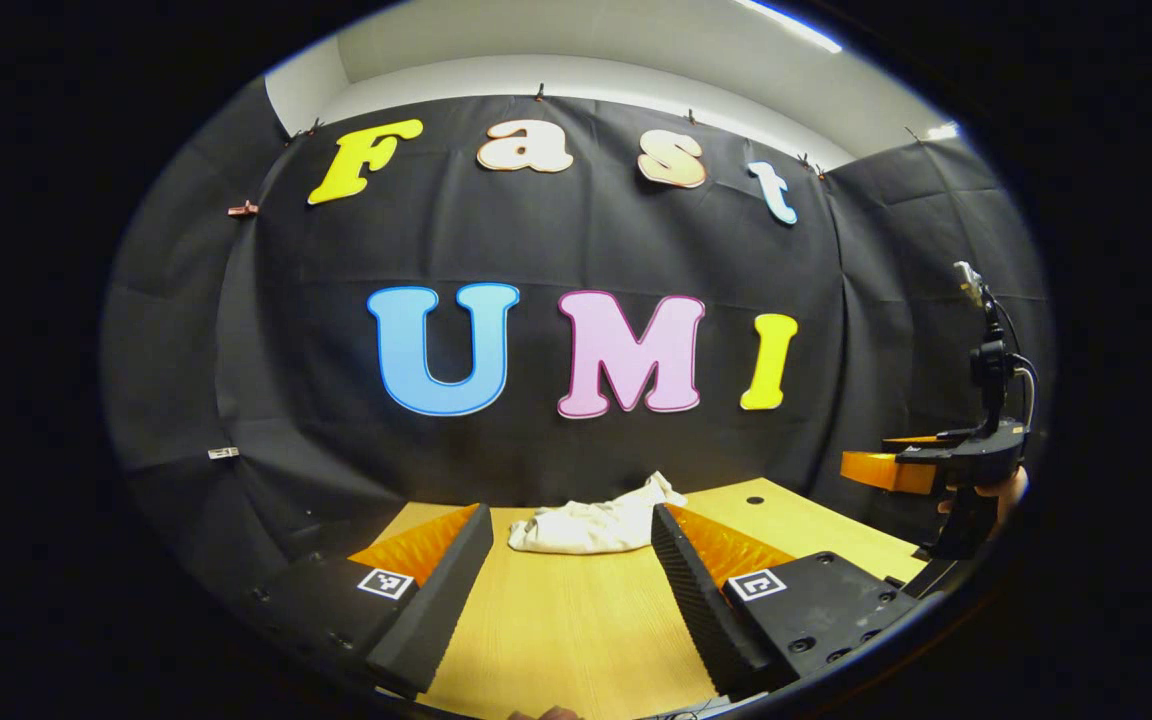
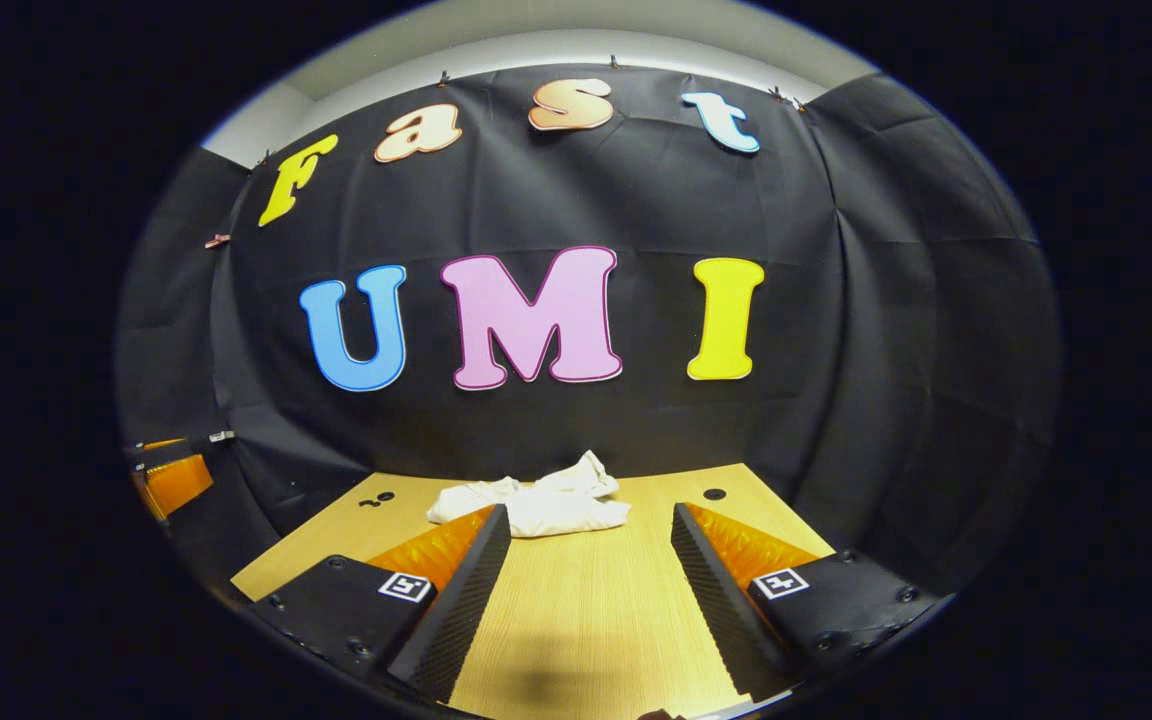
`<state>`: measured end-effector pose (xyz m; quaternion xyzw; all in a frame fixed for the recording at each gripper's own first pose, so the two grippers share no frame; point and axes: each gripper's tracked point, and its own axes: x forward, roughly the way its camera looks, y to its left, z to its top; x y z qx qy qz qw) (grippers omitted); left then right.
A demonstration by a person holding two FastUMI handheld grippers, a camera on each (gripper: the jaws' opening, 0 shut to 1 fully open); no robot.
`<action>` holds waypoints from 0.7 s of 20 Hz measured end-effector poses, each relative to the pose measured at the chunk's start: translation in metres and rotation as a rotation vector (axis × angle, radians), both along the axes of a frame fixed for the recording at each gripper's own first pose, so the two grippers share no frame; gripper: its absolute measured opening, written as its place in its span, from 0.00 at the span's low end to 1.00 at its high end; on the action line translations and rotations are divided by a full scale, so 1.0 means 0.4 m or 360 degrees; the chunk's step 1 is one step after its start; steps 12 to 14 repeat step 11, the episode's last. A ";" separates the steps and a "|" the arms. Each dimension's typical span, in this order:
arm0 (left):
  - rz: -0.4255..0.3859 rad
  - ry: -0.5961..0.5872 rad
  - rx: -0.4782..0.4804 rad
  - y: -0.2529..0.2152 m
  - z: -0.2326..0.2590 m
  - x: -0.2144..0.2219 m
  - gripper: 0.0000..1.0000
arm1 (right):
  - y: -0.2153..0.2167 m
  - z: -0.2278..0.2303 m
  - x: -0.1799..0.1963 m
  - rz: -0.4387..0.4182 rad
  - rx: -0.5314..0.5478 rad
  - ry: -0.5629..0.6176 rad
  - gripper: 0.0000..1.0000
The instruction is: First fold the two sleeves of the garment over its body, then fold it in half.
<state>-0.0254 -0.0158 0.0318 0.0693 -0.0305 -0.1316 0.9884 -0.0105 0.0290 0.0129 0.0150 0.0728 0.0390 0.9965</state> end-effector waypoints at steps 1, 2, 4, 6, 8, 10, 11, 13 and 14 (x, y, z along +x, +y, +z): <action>-0.0011 0.0011 -0.0002 -0.005 -0.012 -0.019 0.98 | 0.006 -0.006 -0.020 0.0011 -0.0006 0.0006 0.99; -0.0021 0.0014 -0.0006 -0.008 -0.020 -0.037 0.98 | 0.012 -0.012 -0.039 0.0024 -0.0019 0.0007 0.99; -0.0011 0.0007 -0.0028 -0.009 -0.029 -0.058 0.98 | 0.015 -0.012 -0.063 0.0034 -0.0045 -0.0004 0.99; 0.0005 0.0026 -0.0054 -0.010 -0.039 -0.069 0.98 | 0.022 -0.017 -0.072 0.0046 -0.0038 0.0004 0.99; 0.0019 0.0018 -0.0076 -0.005 -0.032 -0.079 0.99 | 0.033 -0.015 -0.080 0.0055 -0.0020 0.0004 0.99; 0.0040 0.0009 -0.0087 0.008 -0.032 -0.074 0.99 | 0.038 -0.019 -0.082 0.0063 -0.0023 0.0009 0.99; 0.0058 0.0009 -0.0094 0.015 -0.034 -0.067 0.99 | 0.039 -0.017 -0.082 0.0066 -0.0031 0.0010 0.99; 0.0058 0.0009 -0.0094 0.015 -0.034 -0.067 0.99 | 0.039 -0.017 -0.082 0.0066 -0.0031 0.0010 0.99; 0.0058 0.0009 -0.0094 0.015 -0.034 -0.067 0.99 | 0.039 -0.017 -0.082 0.0066 -0.0031 0.0010 0.99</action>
